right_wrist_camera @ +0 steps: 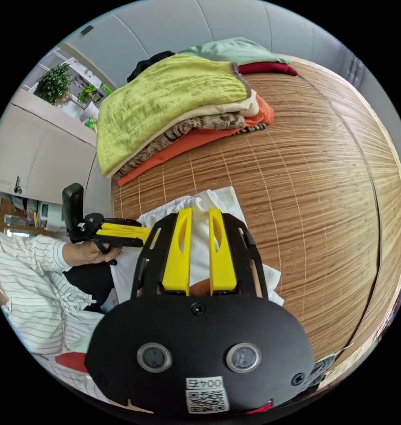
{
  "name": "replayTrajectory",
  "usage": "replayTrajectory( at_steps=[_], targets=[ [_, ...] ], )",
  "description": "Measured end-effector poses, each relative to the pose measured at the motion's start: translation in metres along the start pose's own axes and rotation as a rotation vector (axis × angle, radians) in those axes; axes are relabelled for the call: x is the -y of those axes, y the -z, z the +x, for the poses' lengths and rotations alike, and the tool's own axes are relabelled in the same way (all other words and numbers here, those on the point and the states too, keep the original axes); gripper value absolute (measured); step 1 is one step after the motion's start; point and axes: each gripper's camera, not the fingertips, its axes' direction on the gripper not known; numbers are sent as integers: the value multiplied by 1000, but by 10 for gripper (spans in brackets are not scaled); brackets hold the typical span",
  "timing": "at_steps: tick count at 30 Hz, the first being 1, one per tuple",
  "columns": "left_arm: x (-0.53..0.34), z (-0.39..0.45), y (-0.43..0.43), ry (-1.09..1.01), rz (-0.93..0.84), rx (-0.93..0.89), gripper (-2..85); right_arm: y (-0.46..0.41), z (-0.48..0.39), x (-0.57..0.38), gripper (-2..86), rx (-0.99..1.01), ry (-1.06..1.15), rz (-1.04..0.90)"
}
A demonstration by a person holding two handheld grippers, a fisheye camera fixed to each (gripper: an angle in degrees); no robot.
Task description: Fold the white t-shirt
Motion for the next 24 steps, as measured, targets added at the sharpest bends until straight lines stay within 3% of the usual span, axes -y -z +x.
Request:
replayTrajectory(
  at_steps=[4, 12, 16, 20, 24],
  targets=[
    [2, -6, -1, 8, 2, -27, 4, -13, -1, 25, 45, -40, 51, -82],
    [7, -8, -4, 19, -7, -11, 7, -21, 29, 47, 82, 27, -144, -96],
    [10, -6, -4, 23, -13, -5, 7, 36, 51, 4, 83, 18, -242, 90],
    [15, -3, -4, 38, -23, 6, 6, 81, 65, -73, 27, 102, -340, 331],
    [33, 14, 13, 122, -62, -62, 3, 74, 67, -130, -2, 73, -432, 369]
  ],
)
